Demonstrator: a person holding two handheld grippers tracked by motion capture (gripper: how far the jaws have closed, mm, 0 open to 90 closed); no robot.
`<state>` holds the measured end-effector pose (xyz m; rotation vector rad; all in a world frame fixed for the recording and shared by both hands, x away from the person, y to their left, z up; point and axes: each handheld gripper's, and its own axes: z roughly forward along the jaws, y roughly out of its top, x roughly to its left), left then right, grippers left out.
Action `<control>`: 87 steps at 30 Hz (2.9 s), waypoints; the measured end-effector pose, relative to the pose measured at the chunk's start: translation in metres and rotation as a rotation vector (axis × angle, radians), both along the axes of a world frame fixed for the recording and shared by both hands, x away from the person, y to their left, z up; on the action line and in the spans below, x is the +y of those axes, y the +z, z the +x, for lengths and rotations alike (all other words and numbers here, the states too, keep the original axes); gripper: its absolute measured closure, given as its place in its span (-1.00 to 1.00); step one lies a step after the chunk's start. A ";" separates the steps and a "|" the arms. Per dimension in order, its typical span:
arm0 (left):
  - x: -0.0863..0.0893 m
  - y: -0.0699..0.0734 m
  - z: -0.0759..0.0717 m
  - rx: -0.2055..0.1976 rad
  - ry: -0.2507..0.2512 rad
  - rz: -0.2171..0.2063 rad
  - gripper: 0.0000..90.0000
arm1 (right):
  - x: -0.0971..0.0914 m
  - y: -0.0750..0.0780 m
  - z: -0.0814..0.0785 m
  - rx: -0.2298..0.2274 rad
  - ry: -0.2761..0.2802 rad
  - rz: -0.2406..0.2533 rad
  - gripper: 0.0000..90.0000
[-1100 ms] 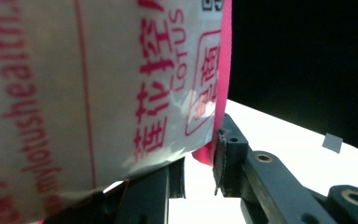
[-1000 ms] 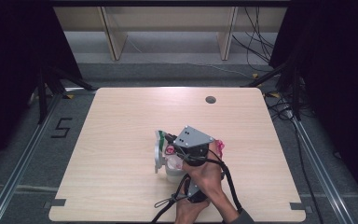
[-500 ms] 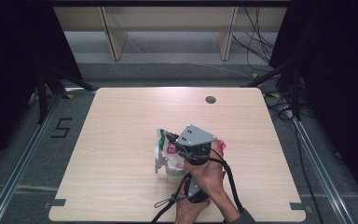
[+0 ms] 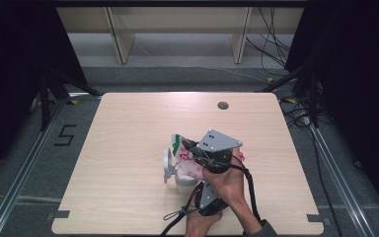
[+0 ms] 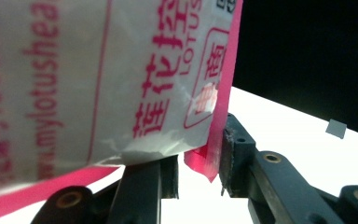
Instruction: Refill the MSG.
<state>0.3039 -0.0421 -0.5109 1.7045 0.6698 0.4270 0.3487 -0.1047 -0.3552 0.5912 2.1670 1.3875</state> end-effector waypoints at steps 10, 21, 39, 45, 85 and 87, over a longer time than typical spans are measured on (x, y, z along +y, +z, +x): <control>-0.001 -0.005 -0.001 0.021 0.012 -0.029 0.49 | -0.015 0.002 -0.002 0.025 0.018 0.062 1.00; 0.004 -0.008 -0.001 0.053 0.007 -0.027 0.30 | -0.032 0.005 -0.005 0.048 0.018 0.113 1.00; 0.010 -0.008 -0.003 0.114 -0.013 -0.002 -0.03 | -0.073 0.001 -0.005 0.080 0.042 0.258 1.00; 0.014 -0.004 -0.007 0.143 -0.012 0.021 -0.10 | -0.083 0.001 -0.007 0.122 0.027 0.313 1.00; 0.049 0.003 -0.032 0.131 -0.027 0.078 -0.32 | -0.146 -0.039 -0.005 0.181 -0.118 0.321 1.00; 0.052 0.003 -0.031 0.139 -0.021 0.074 -0.32 | -0.150 -0.039 -0.007 0.177 -0.123 0.318 1.00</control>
